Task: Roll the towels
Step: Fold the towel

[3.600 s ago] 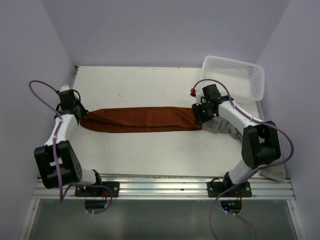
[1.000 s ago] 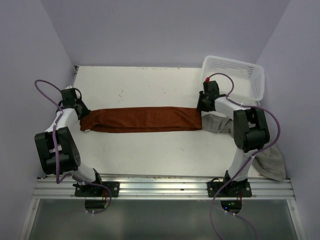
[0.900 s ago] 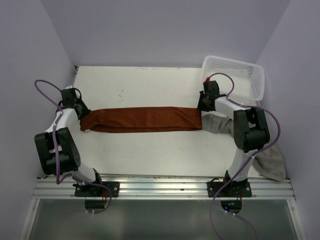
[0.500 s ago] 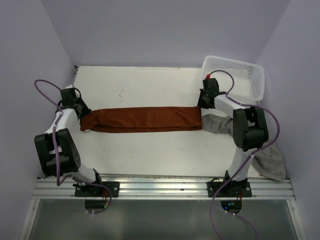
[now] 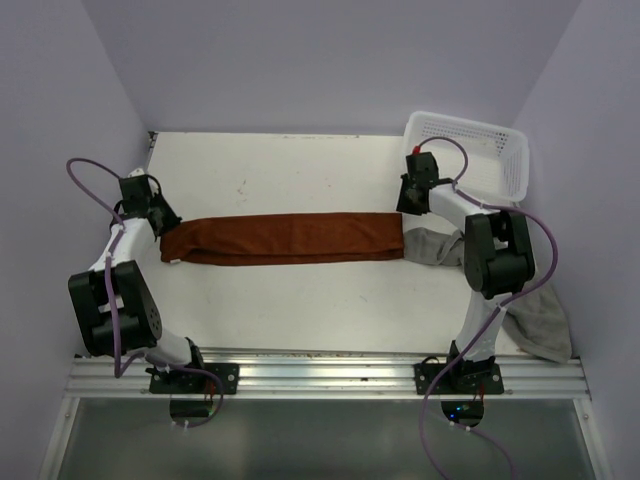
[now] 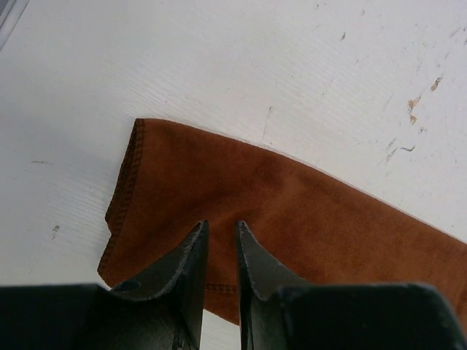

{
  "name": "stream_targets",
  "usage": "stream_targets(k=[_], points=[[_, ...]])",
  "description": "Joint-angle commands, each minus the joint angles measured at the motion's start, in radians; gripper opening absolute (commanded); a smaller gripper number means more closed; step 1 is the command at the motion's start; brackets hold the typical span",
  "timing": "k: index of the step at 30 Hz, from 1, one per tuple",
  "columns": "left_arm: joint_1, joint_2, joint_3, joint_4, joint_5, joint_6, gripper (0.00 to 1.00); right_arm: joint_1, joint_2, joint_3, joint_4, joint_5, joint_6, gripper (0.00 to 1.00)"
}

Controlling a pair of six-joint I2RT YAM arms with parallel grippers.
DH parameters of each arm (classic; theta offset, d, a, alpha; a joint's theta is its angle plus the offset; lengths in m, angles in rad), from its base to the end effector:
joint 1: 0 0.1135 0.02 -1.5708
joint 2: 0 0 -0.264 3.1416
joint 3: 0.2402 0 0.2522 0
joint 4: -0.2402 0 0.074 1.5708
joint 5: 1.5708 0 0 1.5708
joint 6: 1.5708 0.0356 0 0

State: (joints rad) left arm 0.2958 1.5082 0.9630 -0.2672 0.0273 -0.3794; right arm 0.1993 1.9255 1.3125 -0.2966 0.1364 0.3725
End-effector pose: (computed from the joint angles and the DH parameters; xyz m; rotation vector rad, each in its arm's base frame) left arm 0.3058 0.0922 0.2217 -0.7774 2.2537 -0.0722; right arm 0.4064 0.0772 0.1830 0.2713 2.4552 0.0772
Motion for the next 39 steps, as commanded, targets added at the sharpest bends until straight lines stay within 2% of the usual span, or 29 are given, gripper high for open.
stream_targets(k=[1, 4, 8, 13, 18, 31, 39], points=[[0.000, -0.042, 0.029, 0.040, 0.019, 0.004, 0.25, -0.008, -0.034, 0.015, -0.007, -0.003, -0.014, 0.27], [-0.007, -0.054, 0.028, 0.039, 0.028, 0.004, 0.30, -0.008, -0.060, -0.004, -0.019, 0.005, -0.020, 0.31], [-0.020, -0.085, 0.022, 0.037, 0.031, 0.007, 0.35, -0.008, -0.121, -0.033, -0.035, -0.009, -0.021, 0.32], [-0.053, -0.147, 0.008, 0.039, 0.016, 0.016, 0.41, -0.008, -0.152, -0.097, -0.056, -0.122, -0.007, 0.32], [-0.109, -0.190, 0.002, 0.042, -0.020, 0.031, 0.45, -0.008, -0.151, -0.151, -0.058, -0.173, 0.005, 0.32], [-0.126, -0.200, 0.003, 0.040, -0.009, 0.033, 0.47, -0.008, -0.111, -0.188, -0.045, -0.199, 0.017, 0.33], [-0.129, -0.200, 0.005, 0.042, 0.005, 0.030, 0.48, -0.008, -0.129, -0.179, -0.078, -0.161, 0.006, 0.37]])
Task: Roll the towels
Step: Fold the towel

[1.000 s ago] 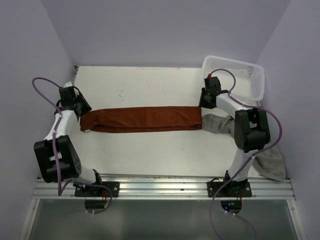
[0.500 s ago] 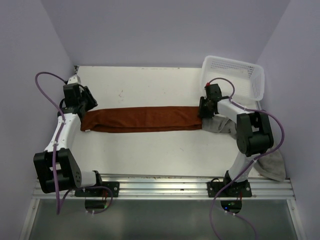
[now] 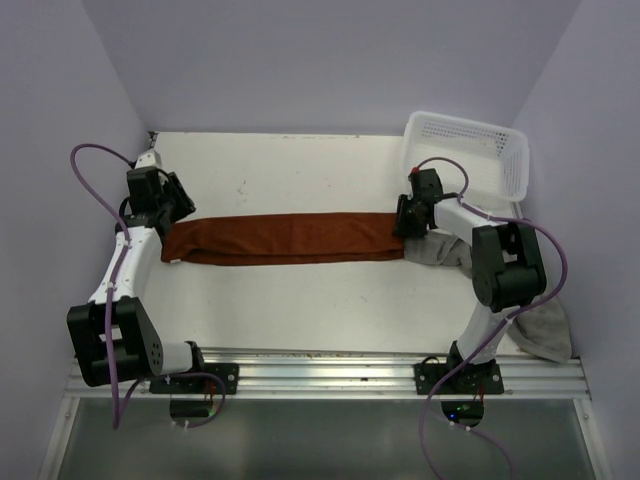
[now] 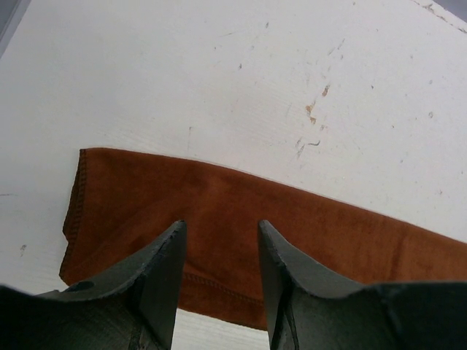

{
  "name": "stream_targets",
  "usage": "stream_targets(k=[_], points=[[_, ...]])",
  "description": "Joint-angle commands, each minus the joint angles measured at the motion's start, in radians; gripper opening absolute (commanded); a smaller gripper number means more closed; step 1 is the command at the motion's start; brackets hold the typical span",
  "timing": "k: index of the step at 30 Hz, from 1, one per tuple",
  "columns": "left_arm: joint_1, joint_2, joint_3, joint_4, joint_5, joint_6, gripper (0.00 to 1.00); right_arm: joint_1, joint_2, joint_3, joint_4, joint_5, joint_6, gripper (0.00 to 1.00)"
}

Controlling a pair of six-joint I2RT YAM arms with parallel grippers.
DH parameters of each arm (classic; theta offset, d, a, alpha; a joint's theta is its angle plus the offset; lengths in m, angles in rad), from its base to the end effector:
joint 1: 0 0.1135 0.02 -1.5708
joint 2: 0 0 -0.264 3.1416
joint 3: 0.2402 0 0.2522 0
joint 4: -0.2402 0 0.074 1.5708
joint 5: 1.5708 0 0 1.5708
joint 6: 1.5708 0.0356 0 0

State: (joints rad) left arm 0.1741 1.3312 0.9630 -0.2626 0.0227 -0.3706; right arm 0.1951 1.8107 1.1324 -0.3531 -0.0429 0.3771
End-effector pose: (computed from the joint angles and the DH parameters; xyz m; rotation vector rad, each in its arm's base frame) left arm 0.2917 0.0505 0.2731 -0.5808 2.1268 -0.1348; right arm 0.3601 0.0727 0.1689 0.2230 2.6146 0.2587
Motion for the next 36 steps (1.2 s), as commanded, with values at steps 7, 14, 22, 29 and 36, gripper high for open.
stream_targets(k=[7, 14, 22, 29, 36], points=[[-0.007, -0.024, 0.003, 0.037, 0.014, 0.019, 0.48, -0.003, -0.031, 0.013, -0.041, 0.041, -0.018, 0.38], [-0.007, -0.024, 0.002, 0.037, 0.017, 0.021, 0.48, -0.003, -0.002, -0.019, -0.003, 0.017, -0.012, 0.38], [-0.008, -0.024, 0.002, 0.037, 0.017, 0.021, 0.49, -0.003, 0.006, -0.011, -0.003, 0.000, -0.012, 0.31], [-0.008, -0.026, 0.002, 0.037, 0.023, 0.021, 0.49, -0.002, -0.005, 0.012, -0.021, -0.005, -0.014, 0.14], [-0.010, -0.026, 0.002, 0.037, 0.029, 0.021, 0.49, -0.003, -0.024, 0.058, -0.052, -0.012, -0.017, 0.00]])
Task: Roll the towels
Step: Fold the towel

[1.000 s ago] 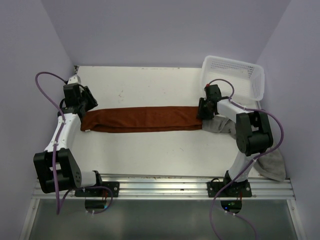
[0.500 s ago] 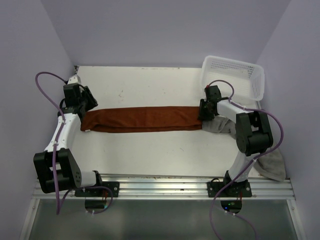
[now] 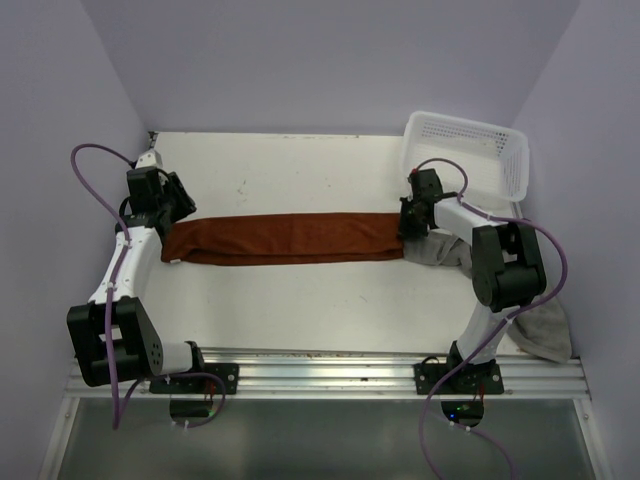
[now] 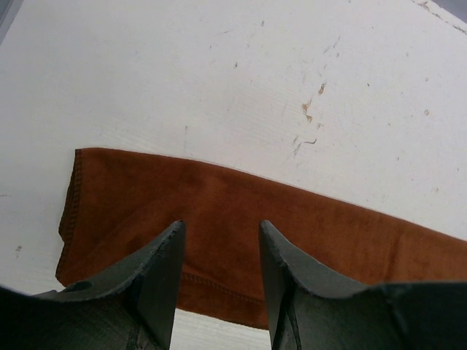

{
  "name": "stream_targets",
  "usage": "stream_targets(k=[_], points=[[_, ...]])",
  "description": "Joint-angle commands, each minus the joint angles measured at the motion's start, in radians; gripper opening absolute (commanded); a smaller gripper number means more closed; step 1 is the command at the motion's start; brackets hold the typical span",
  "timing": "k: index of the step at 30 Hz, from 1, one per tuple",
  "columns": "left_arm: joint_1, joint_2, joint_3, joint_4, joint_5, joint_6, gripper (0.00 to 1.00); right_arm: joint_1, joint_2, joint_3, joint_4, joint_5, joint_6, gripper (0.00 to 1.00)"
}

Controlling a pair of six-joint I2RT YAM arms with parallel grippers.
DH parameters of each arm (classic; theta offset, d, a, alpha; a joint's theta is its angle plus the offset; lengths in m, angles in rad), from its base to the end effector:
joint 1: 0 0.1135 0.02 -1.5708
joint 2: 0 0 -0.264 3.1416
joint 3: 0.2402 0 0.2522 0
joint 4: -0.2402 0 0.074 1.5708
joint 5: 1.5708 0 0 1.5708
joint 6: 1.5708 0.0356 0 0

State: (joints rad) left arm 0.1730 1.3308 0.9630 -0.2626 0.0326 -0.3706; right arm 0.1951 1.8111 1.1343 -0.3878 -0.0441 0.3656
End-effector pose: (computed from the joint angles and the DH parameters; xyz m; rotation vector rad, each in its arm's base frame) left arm 0.2917 0.0498 0.2732 -0.5742 2.1285 -0.1463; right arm 0.3573 0.0722 0.1674 0.2111 2.6480 0.2464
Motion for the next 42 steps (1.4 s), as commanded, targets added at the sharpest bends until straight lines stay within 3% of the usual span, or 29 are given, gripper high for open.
stream_targets(k=[1, 19, 32, 42], points=[[-0.009, -0.025, 0.002, 0.037, 0.021, 0.021, 0.49, -0.003, -0.029, 0.064, -0.025, -0.011, -0.007, 0.00], [-0.010, -0.030, 0.000, 0.037, 0.021, 0.021, 0.49, -0.011, -0.095, 0.162, -0.148, 0.043, -0.089, 0.00], [-0.015, -0.031, -0.001, 0.039, 0.023, 0.021, 0.50, -0.092, -0.111, 0.133, -0.143, 0.049, -0.086, 0.00], [-0.020, 0.002, -0.004, 0.040, 0.047, 0.018, 0.51, -0.103, -0.157, 0.286, -0.296, 0.185, -0.148, 0.00]])
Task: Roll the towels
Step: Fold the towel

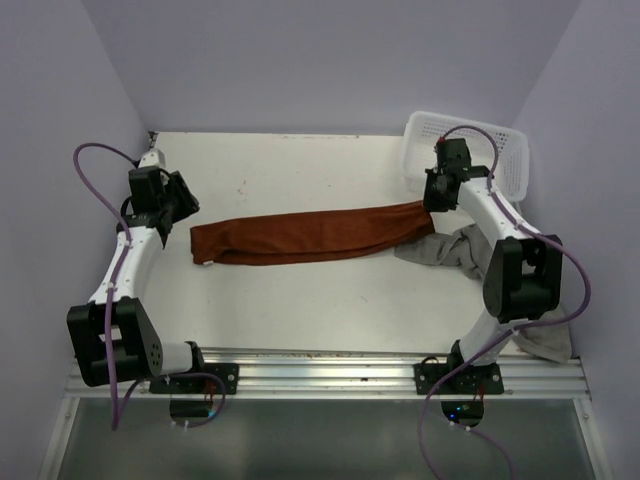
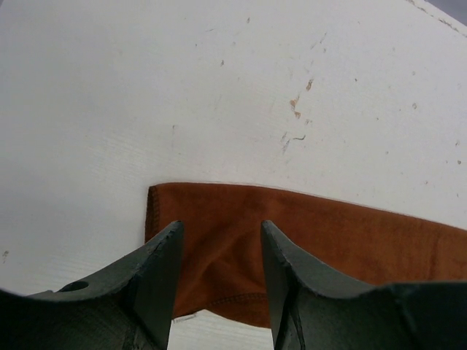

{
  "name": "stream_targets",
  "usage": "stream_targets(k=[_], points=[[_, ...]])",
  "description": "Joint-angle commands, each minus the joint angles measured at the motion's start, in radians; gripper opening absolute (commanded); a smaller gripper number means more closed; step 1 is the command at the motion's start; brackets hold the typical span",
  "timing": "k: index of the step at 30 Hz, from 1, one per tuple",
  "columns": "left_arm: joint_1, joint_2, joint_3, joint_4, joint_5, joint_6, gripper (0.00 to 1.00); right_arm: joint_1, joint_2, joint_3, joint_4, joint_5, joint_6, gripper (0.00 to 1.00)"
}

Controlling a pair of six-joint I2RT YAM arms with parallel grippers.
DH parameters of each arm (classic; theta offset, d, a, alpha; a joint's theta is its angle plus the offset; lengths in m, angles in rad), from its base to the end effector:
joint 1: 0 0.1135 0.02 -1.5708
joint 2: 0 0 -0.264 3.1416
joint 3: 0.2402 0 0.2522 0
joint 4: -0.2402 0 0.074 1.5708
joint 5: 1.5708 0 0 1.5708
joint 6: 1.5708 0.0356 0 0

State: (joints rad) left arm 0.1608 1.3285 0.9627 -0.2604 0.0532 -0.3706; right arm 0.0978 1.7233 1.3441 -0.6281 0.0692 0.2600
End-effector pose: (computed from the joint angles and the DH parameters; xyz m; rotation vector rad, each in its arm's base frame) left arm 0.2921 0.0455 0.2740 -0.5491 2.1319 -0.1760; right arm 0.3668 0.0335 0.2469 0.2343 2.5643 0.0449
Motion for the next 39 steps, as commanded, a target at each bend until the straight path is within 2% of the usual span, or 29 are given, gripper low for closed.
stream_targets(k=[1, 7, 18, 28, 39], points=[[-0.007, 0.011, -0.004, 0.035, 0.025, 0.018, 0.51, -0.007, -0.071, 0.078, -0.064, 0.075, -0.045, 0.00], [-0.010, 0.061, -0.007, 0.027, 0.037, 0.013, 0.50, -0.027, -0.082, 0.049, -0.056, 0.066, -0.048, 0.00], [-0.017, 0.199, -0.002, -0.033, 0.002, 0.007, 0.42, -0.041, -0.082, 0.017, -0.024, 0.004, -0.050, 0.00], [-0.021, 0.288, 0.011, -0.039, -0.035, -0.013, 0.41, -0.043, -0.080, -0.042, 0.018, -0.048, -0.053, 0.00], [-0.010, 0.365, 0.059, -0.005, -0.006, -0.048, 0.38, -0.043, -0.076, -0.072, 0.050, -0.065, -0.059, 0.00]])
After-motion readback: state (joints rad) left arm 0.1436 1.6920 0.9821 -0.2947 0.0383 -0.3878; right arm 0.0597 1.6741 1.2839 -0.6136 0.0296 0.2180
